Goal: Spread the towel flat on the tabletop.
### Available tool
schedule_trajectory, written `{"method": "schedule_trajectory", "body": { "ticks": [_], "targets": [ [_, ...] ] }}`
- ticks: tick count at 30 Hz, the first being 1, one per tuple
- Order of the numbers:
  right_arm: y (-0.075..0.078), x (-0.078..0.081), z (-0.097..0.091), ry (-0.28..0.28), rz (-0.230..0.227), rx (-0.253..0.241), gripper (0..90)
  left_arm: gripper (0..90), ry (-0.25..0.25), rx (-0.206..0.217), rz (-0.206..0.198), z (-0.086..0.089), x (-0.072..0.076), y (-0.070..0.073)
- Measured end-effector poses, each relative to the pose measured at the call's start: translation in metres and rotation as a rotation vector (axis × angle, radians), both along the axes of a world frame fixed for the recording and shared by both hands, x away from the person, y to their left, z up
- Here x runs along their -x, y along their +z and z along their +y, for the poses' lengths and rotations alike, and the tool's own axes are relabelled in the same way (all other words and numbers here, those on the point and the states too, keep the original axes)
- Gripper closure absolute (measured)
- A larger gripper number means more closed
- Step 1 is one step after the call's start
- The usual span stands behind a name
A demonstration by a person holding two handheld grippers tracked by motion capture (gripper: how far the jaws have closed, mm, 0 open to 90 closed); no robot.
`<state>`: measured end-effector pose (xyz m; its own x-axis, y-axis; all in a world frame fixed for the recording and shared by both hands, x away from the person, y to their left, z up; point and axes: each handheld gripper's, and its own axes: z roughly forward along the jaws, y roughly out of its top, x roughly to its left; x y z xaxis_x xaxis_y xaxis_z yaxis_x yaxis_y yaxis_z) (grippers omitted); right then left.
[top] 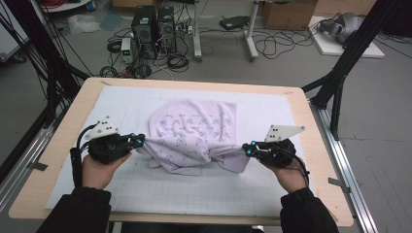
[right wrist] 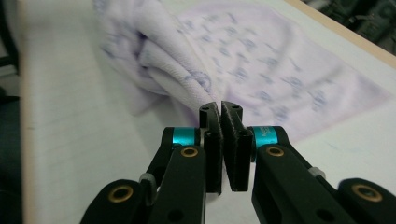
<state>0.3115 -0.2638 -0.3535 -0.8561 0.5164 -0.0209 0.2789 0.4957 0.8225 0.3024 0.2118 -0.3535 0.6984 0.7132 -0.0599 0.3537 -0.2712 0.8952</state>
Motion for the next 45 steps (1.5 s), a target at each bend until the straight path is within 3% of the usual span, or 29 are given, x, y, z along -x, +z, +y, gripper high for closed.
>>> {"method": "schedule_trajectory", "body": {
  "ticks": [4, 6, 10, 13, 15, 17, 20, 25, 27, 28, 31, 33, 36, 38, 41, 45],
  "targets": [
    [-0.016, -0.027, -0.005, -0.065, 0.061, 0.033, 87.5, 87.7, 0.042, -0.067, 0.051, -0.009, -0.028, -0.022],
    [-0.029, -0.042, -0.003, -0.089, 0.088, 0.067, 87.5, 87.7, 0.061, -0.077, 0.094, -0.015, -0.042, -0.037],
    [-0.054, -0.061, 0.003, -0.109, 0.173, 0.084, 86.5, 86.7, 0.050, -0.111, 0.163, -0.025, -0.057, -0.058],
    [-0.054, -0.060, 0.007, -0.097, 0.155, 0.056, 79.2, 78.4, 0.042, -0.120, 0.145, -0.022, -0.052, -0.054],
    [-0.046, -0.053, 0.008, -0.095, 0.112, 0.055, 75.3, 68.2, 0.046, -0.101, 0.129, -0.016, -0.045, -0.046],
    [-0.036, -0.044, 0.007, -0.078, 0.076, 0.019, 71.2, 65.6, 0.032, -0.081, 0.109, -0.011, -0.037, -0.039],
    [-0.027, -0.032, 0.011, -0.059, 0.024, 0.016, 64.3, 59.7, 0.013, -0.061, 0.087, -0.011, -0.023, -0.034],
    [-0.028, -0.025, 0.033, 0.017, 0.001, 0.013, 57.1, 56.2, -0.072, -0.055, 0.118, -0.031, -0.011, -0.049],
    [-0.032, -0.027, 0.046, 0.037, 0.005, 0.031, 57.1, 55.9, -0.102, -0.079, 0.142, -0.044, -0.011, -0.060],
    [-0.034, -0.029, 0.052, 0.052, 0.012, 0.035, 56.8, 55.5, -0.119, -0.112, 0.158, -0.052, -0.012, -0.067],
    [-0.042, -0.033, 0.070, 0.077, 0.025, 0.046, 56.4, 60.7, -0.136, -0.161, 0.163, -0.063, -0.013, -0.077],
    [-0.048, -0.037, 0.080, 0.091, 0.039, 0.048, 59.5, 72.1, -0.138, -0.183, 0.158, -0.067, -0.015, -0.080],
    [-0.055, -0.040, 0.089, 0.118, 0.065, 0.069, 78.6, 83.4, -0.156, -0.185, 0.150, -0.066, -0.013, -0.077],
    [-0.055, -0.039, 0.089, 0.120, 0.080, 0.067, 82.5, 84.8, -0.152, -0.171, 0.147, -0.062, -0.011, -0.074],
    [-0.048, -0.035, 0.083, 0.134, 0.071, 0.054, 83.5, 85.6, -0.134, -0.101, 0.130, -0.050, -0.007, -0.064],
    [-0.032, -0.025, 0.070, 0.141, 0.052, 0.040, 83.9, 85.7, -0.114, -0.075, 0.083, -0.035, -0.001, -0.044]
  ]
}}
